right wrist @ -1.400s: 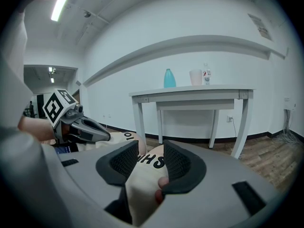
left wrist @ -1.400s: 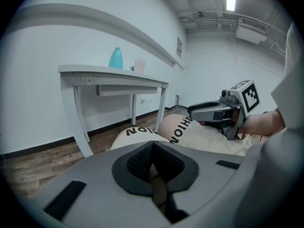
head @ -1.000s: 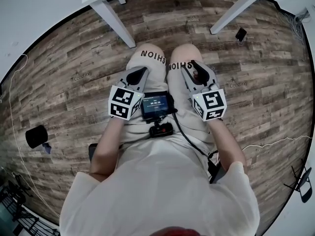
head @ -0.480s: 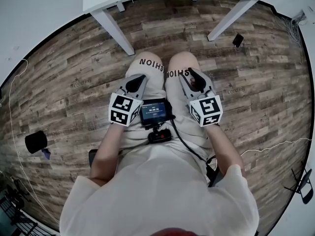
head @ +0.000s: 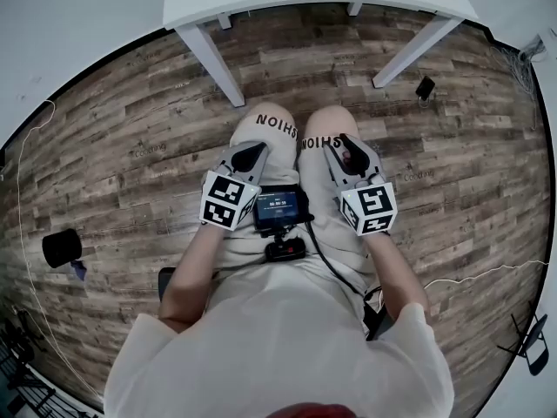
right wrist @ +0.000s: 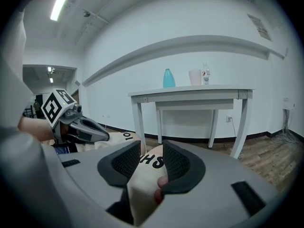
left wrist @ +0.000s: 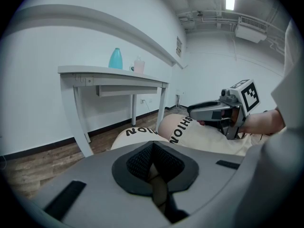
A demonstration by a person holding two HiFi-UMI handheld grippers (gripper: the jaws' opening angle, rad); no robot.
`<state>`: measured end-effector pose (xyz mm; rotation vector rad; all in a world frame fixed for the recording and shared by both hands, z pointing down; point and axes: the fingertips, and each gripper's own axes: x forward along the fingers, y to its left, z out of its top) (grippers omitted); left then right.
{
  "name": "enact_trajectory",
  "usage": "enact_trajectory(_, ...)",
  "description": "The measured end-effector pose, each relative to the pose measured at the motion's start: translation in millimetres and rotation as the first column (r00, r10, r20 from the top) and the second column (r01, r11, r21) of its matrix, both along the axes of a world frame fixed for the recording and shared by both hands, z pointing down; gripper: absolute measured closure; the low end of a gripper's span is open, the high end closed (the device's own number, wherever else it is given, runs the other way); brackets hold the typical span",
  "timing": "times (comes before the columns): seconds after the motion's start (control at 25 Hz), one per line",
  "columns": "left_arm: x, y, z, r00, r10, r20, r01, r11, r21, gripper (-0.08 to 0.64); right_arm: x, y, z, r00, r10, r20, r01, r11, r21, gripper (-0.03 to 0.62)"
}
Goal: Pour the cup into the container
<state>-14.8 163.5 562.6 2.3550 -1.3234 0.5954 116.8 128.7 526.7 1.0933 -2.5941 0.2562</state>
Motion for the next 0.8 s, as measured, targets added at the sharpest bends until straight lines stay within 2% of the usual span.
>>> enact_trajectory(0.4,-2.1,-4.8,0.3,1.000,-0.005,0.003,0.005,1.000,0.004,0.549,-3.0,-4.3,0.8,1.000,-0.016,0.016,0.015,1.000,0.008,0.454)
enact_trajectory(0.6,-2.7,-4.0,0.7,1.000,-0.008,0.003,0.007,1.000,0.011,0.549,1.2,-4.5,0.7,0.999,-0.003,0.038,0.003,1.000,0.008,0.510)
enact_trajectory(0.8,-2.0,-4.4,3.3,1.000,-0.010,0.000,0.010,1.000,0.007,0.549,4.7,-6.9,3.3,0.999,0.015,0.042,-0.015,1.000,-0.002,0.535)
